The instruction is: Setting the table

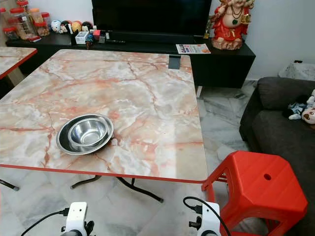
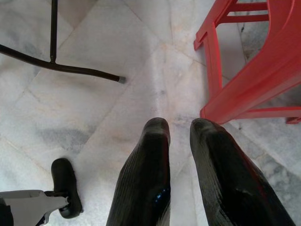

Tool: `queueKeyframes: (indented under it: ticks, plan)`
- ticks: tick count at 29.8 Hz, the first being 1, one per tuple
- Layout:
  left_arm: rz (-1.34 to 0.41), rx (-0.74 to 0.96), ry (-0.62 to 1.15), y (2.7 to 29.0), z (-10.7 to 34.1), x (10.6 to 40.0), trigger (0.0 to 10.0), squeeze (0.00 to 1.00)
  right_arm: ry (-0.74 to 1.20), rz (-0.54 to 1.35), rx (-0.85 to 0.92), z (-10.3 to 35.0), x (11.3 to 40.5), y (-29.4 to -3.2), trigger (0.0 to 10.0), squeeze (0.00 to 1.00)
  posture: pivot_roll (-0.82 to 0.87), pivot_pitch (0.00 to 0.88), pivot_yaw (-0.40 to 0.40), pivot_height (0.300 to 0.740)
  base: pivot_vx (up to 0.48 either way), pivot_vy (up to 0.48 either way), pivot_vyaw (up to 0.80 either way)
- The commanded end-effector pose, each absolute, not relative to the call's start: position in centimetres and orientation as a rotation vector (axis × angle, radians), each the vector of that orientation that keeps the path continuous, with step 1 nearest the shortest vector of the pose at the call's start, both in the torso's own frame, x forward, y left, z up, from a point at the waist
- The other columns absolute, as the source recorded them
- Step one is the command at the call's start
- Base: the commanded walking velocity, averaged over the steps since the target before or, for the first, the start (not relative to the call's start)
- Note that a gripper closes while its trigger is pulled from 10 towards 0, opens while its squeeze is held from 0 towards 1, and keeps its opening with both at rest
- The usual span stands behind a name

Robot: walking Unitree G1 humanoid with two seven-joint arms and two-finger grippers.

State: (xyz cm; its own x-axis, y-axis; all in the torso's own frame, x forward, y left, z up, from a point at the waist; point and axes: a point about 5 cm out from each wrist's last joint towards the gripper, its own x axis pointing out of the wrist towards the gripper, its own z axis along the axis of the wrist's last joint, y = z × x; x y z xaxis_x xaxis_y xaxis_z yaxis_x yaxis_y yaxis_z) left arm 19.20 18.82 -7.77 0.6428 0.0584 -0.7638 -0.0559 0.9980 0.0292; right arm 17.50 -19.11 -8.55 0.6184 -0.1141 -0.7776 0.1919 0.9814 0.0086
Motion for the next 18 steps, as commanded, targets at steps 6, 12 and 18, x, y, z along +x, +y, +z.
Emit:
queueKeyframes:
  ticks: [6,12,18]
  plan:
    - [0.081,-0.002,0.877,18.99,-7.73,19.34,10.0,0.00,0.865,-0.198,0.110,-8.35,17.79,-19.34,10.0,0.00,-0.01,0.000,-0.011,0.740,0.000,0.000,0.00]
    - [0.093,-0.010,0.882,19.13,-7.74,19.33,10.0,0.00,0.869,-0.199,0.110,-8.39,17.73,-19.29,10.0,0.00,-0.01,0.000,-0.011,0.740,0.000,0.262,0.00]
    - [0.100,-0.006,0.893,19.29,-7.90,18.98,10.0,0.00,0.871,-0.200,0.109,-8.43,17.65,-19.27,10.0,0.00,-0.01,0.000,-0.010,0.740,0.000,0.343,0.00]
